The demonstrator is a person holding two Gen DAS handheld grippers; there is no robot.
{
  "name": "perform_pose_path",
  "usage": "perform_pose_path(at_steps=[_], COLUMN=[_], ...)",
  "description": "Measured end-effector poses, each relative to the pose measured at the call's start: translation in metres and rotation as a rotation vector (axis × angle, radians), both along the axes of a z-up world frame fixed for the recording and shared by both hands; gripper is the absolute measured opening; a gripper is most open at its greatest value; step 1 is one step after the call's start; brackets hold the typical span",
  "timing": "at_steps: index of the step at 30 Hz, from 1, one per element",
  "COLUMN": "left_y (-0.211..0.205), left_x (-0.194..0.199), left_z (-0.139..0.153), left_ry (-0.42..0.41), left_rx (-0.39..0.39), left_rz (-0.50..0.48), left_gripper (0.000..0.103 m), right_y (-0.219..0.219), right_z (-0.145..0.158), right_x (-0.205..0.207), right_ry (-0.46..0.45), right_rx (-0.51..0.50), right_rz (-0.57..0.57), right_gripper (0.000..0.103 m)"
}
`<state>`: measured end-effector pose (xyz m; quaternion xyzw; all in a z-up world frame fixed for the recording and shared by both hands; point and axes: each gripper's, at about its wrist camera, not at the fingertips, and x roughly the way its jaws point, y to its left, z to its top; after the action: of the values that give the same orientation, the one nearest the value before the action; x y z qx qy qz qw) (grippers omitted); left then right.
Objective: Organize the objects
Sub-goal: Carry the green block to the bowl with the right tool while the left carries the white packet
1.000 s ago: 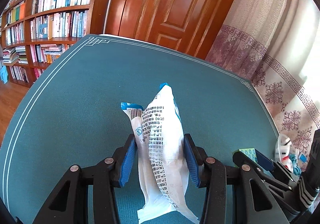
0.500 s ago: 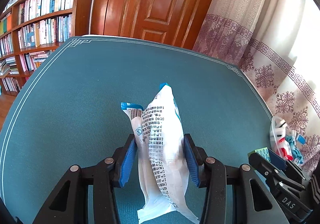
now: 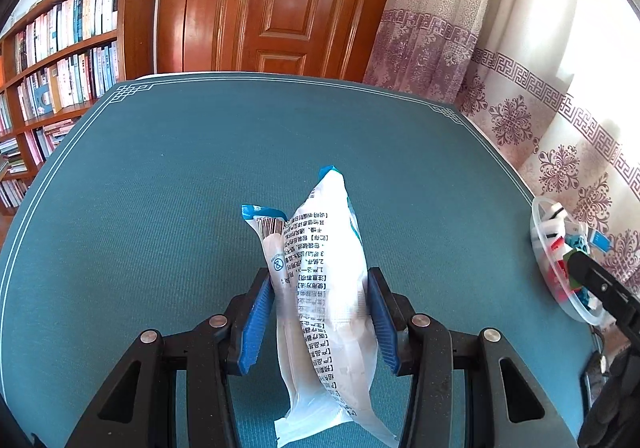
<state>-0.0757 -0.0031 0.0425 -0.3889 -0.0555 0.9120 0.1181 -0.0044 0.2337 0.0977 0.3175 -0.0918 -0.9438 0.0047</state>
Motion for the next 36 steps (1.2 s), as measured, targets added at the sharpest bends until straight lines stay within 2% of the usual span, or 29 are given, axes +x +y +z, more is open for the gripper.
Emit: perform_pose_path(at_steps=[10,19,31,36], left_y=[0.018,0.029,0.039,0.04], left_x=[0.009,0.017,0.021,0.021], left_z=[-0.002,-0.004,-0.009,-0.009], left_ry=[0.006,0.002,-0.014,-0.017], left_rx=[-0.027,-0.034,-0.053,-0.057], left_rz=[-0.057,-0.081,-0.088,-0.087], left_gripper=[0.049,0.049,0.049,0.049], right_y=[0.06,0.119,0.163,0.165], right_z=[0.006,0.001,-0.007,-0.01], right_x=[0.031,0.045,0.027,0.015], right_ry=[0.019,0.006,-0.022,-0.028], right_rx=[0.037,0.02,0.003,0.045], right_rz=[-0.153,-0.288,-0.329,-0.323], right_gripper=[0.062,0.062,0.062,0.062])
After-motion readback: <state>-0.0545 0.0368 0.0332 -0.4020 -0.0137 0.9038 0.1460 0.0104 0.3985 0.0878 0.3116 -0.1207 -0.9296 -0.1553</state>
